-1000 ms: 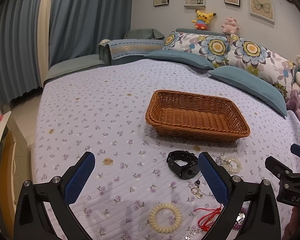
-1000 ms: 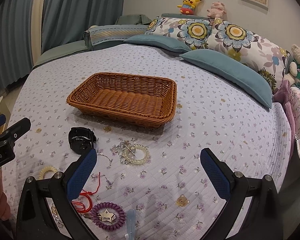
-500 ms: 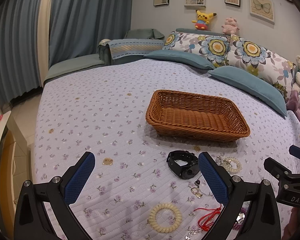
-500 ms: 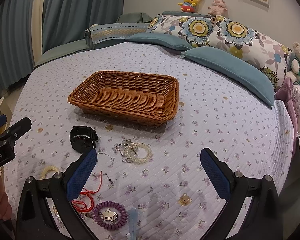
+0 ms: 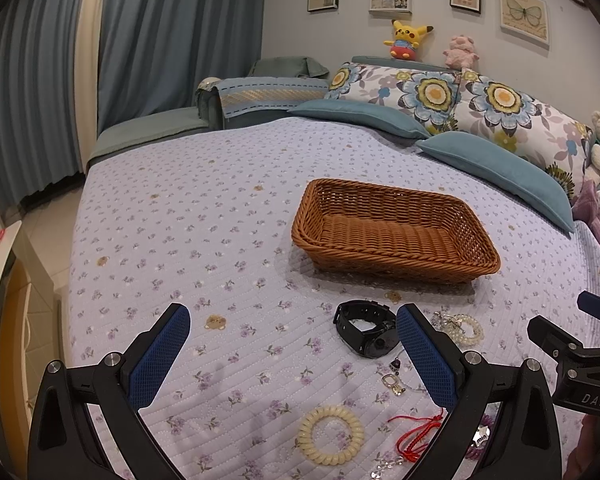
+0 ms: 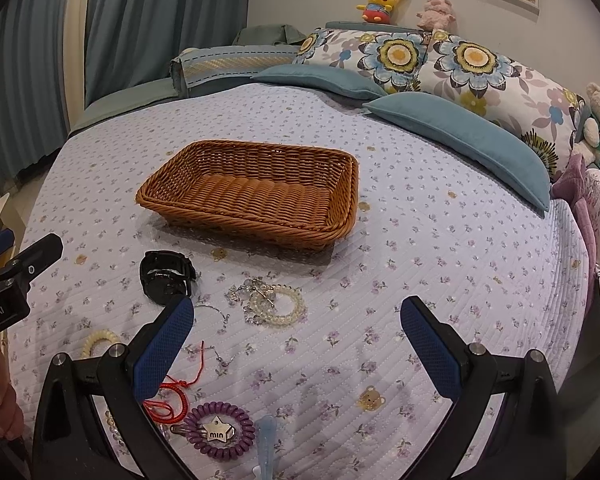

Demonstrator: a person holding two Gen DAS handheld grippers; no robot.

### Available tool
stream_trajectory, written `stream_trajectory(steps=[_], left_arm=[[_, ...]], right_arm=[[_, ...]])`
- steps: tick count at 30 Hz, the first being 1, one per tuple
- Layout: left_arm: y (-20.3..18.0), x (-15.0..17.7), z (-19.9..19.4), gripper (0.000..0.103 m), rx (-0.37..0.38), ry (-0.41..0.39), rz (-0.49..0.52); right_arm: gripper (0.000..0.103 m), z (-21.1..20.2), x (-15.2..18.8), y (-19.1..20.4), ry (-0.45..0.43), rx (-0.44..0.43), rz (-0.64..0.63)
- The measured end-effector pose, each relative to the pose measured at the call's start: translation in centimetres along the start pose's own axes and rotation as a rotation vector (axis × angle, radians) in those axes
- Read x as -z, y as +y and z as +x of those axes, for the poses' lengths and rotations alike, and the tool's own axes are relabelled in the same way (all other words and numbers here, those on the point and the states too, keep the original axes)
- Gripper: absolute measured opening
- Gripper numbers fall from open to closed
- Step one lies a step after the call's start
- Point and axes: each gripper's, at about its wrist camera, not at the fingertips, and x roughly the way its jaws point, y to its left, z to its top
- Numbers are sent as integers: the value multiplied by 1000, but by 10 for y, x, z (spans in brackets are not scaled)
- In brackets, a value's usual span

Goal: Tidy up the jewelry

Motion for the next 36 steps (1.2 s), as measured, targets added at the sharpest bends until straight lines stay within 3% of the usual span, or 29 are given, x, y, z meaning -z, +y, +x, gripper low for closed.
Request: stream_trajectory(steps=[17,21,27,30,35,36], left_arm=[[2,0,1,102,0,2,-11],[21,-5,-1,102,-1,12,3],[67,6,11,102,152,156,-94],[63,20,17,102,139,195,-58],[59,48,33,96,203,303,-73],[58,51,35,94,208,314,-70]], right_arm=[[103,1,1,0,5,0,-4],[103,4,3,-2,5,2,-12],[102,14,7,-6,8,8,-33],[91,18,8,-8,-23,16,-36],[83,34,1,-23,-29,-35,34],[67,41,-1,-27,-10,-41,47]])
